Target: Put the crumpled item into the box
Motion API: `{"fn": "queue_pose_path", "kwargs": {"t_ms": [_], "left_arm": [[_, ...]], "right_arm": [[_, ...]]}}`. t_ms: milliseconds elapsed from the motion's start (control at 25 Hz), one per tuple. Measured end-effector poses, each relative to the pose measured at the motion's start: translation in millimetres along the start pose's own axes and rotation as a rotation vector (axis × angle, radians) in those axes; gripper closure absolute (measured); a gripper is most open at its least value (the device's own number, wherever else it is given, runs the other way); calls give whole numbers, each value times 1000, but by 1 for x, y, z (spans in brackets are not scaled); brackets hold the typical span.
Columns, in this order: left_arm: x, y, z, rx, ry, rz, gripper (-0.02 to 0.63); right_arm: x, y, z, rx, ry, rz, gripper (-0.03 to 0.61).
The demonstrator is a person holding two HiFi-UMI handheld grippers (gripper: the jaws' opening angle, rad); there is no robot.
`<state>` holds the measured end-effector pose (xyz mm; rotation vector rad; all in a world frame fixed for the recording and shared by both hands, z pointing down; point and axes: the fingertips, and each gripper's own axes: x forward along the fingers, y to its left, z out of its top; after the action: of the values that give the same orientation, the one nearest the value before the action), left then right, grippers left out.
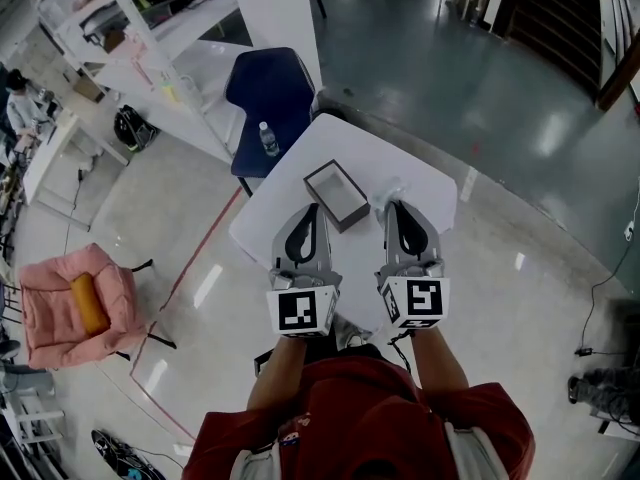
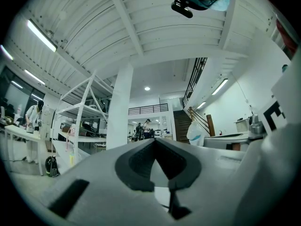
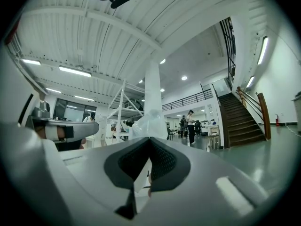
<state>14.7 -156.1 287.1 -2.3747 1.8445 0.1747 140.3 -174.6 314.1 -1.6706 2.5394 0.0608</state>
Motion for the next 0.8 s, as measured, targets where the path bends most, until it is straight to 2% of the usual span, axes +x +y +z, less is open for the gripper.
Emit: {"fn": "queue_pose_path", "kwargs": {"t_ms": [160, 400, 800], "left_arm": [[13, 16, 1, -23, -23, 3, 611], [40, 47, -6, -35, -14, -5, 611], [80, 98, -33, -43, 1, -8, 611]], "right_arm": [[22, 6, -3, -9, 5, 7, 575], [56, 16, -8, -23, 16, 0, 575], [119, 27, -40, -35, 87, -18, 575]]}}
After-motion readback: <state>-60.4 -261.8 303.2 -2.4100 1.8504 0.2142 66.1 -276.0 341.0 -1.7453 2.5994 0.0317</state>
